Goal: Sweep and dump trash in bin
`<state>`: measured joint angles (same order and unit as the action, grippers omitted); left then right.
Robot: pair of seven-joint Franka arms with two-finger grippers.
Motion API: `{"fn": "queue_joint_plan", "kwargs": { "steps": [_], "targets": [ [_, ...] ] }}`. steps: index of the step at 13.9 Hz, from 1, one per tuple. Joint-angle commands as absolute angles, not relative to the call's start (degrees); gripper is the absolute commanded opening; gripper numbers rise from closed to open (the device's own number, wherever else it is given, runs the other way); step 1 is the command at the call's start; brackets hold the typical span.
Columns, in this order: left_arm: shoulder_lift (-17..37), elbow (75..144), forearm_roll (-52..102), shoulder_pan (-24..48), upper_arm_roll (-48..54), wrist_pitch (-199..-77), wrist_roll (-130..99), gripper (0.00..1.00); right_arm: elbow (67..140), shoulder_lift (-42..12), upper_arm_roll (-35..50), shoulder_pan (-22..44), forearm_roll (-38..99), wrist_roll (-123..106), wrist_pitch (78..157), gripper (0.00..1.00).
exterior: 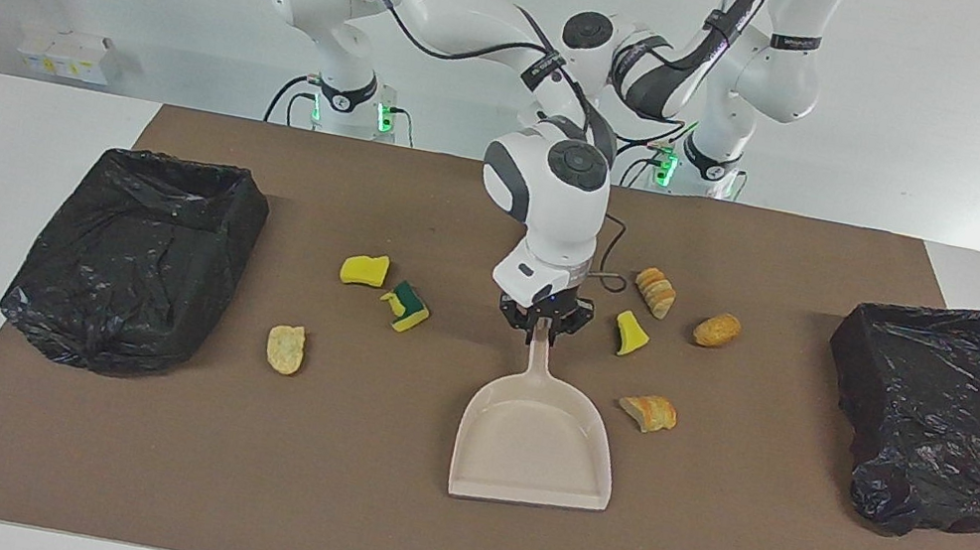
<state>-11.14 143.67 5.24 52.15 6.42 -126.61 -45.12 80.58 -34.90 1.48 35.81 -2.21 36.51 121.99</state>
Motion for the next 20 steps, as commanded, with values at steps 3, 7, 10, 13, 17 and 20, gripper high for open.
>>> {"fn": "queue_joint_plan", "kwargs": {
  "steps": [3,7,10,13,17,20],
  "targets": [
    [-16.1,143.3,5.9,52.2,5.0,-117.7,-46.4,0.0,81.9,-30.9,2.0,33.5,-2.0,29.6,119.2,0.0],
    [-21.3,141.1,5.8,45.1,4.9,-108.5,-46.3,0.0,85.6,-26.3,2.0,30.9,-1.5,16.2,118.4,0.0],
    [-25.0,140.8,5.7,38.3,4.9,-103.5,-45.6,0.0,86.1,-23.1,2.0,28.2,-0.8,2.0,111.6,0.0],
    [-25.3,141.0,5.5,34.8,4.9,-100.1,-45.4,0.0,87.0,-21.1,1.9,25.6,-0.9,-15.1,104.4,0.0],
    [-26.3,140.9,-2.3,30.5,4.7,-97.5,-45.5,0.0,92.4,-17.7,1.8,25.9,-2.3,-29.4,100.8,0.0],
    [-27.0,140.9,-2.8,25.7,4.7,-97.2,-45.4,0.0,95.7,-15.5,1.8,25.8,-4.6,-47.7,99.2,0.0]
  ]
}}
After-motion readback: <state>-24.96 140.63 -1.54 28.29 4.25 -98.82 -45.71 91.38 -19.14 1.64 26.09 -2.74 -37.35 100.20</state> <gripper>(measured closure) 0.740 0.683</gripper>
